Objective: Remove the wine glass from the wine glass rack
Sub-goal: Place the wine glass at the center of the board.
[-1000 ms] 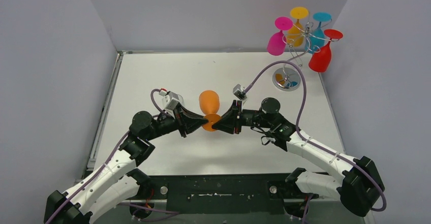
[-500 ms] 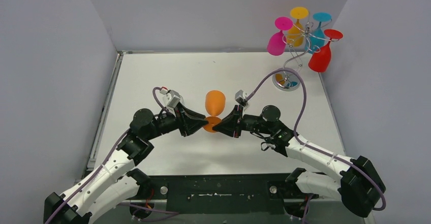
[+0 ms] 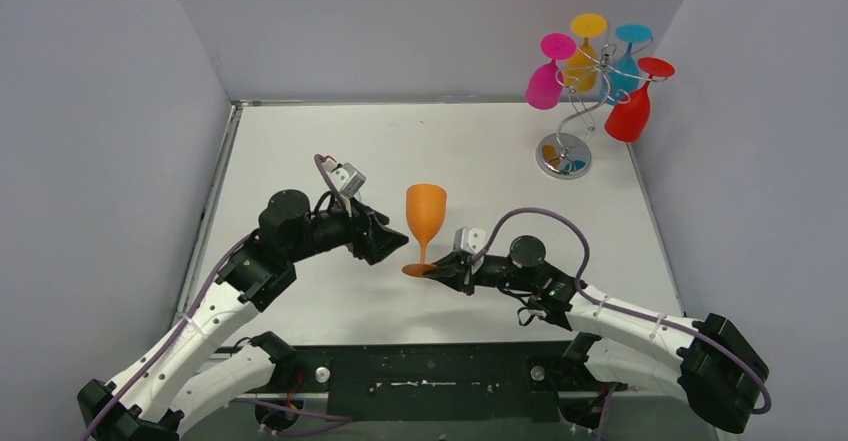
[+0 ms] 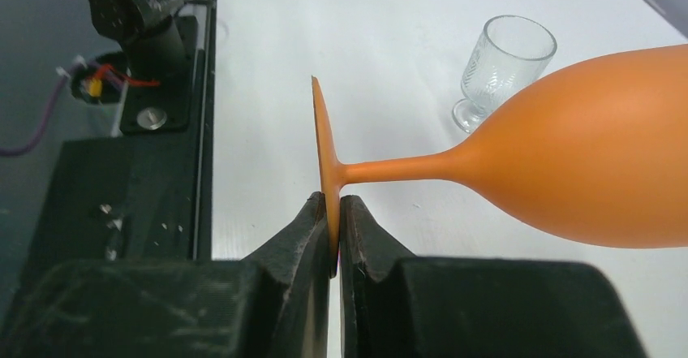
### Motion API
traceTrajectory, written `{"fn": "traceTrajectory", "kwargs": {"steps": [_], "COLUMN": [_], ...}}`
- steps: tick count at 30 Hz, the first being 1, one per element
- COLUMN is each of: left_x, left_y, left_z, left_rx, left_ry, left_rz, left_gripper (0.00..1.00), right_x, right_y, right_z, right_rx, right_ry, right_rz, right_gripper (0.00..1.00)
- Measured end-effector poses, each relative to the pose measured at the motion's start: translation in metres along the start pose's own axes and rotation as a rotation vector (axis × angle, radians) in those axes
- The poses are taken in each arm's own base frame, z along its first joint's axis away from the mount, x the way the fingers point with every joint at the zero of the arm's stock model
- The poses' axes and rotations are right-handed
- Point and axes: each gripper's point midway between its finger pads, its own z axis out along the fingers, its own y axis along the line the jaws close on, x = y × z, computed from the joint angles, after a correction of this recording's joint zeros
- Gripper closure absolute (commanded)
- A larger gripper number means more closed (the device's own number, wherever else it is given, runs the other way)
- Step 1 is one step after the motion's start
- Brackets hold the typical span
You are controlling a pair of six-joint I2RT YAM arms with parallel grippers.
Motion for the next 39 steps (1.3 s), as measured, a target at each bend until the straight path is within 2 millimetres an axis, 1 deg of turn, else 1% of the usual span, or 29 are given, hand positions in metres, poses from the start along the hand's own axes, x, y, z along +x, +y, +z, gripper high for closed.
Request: {"fn": "traceTrajectory", "kwargs": {"steps": [6,10,12,14,18,21,23,26,28,34,39], "left_x": [0.004,0.005,0.003,-0.002,-0.022,-0.038,-0.048,-0.053,-0.049,-0.035,-0.017], "left_y": [0.009,0.007,0.004,0.0,-0.007,-0.012,-0.013,-0.013,-0.012,-0.008,-0.007], "left_z": [0.003,0.005,0.006,0.006,0.011,0.018,0.026,0.036,0.042,0.051,0.049], "left_rx": [-0.062,-0.049,-0.038,-0.029,-0.012,0.007,0.019,0.038,0.055,0.106,0.159], "left_ry": [0.088,0.113,0.122,0.128,0.12,0.108,0.111,0.144,0.185,0.316,0.402], "left_rz": [-0.007,-0.026,-0.034,-0.036,-0.025,-0.016,-0.01,0.016,0.041,0.105,0.128], "left_gripper": [0.32,0.28,0.27,0.27,0.25,0.25,0.25,0.24,0.24,0.24,0.27], "right_x": [0.017,0.031,0.034,0.034,0.027,0.024,0.025,0.03,0.032,0.03,0.029], "right_y": [0.001,0.003,0.003,0.002,0.002,0.004,0.005,0.01,0.013,0.024,0.03], "right_z": [-0.003,-0.006,-0.008,-0.01,-0.015,-0.015,-0.016,-0.017,-0.018,-0.021,-0.023], "right_rx": [-0.025,-0.049,-0.05,-0.045,-0.043,-0.055,-0.067,-0.097,-0.117,-0.175,-0.21], "right_ry": [0.072,0.113,0.127,0.129,0.108,0.096,0.1,0.114,0.121,0.103,0.094], "right_rz": [-0.184,-0.262,-0.281,-0.309,-0.368,-0.403,-0.416,-0.421,-0.421,-0.453,-0.484], "right_gripper": [1.0,1.0,1.0,1.0,1.0,1.0,1.0,1.0,1.0,1.0,1.0]}}
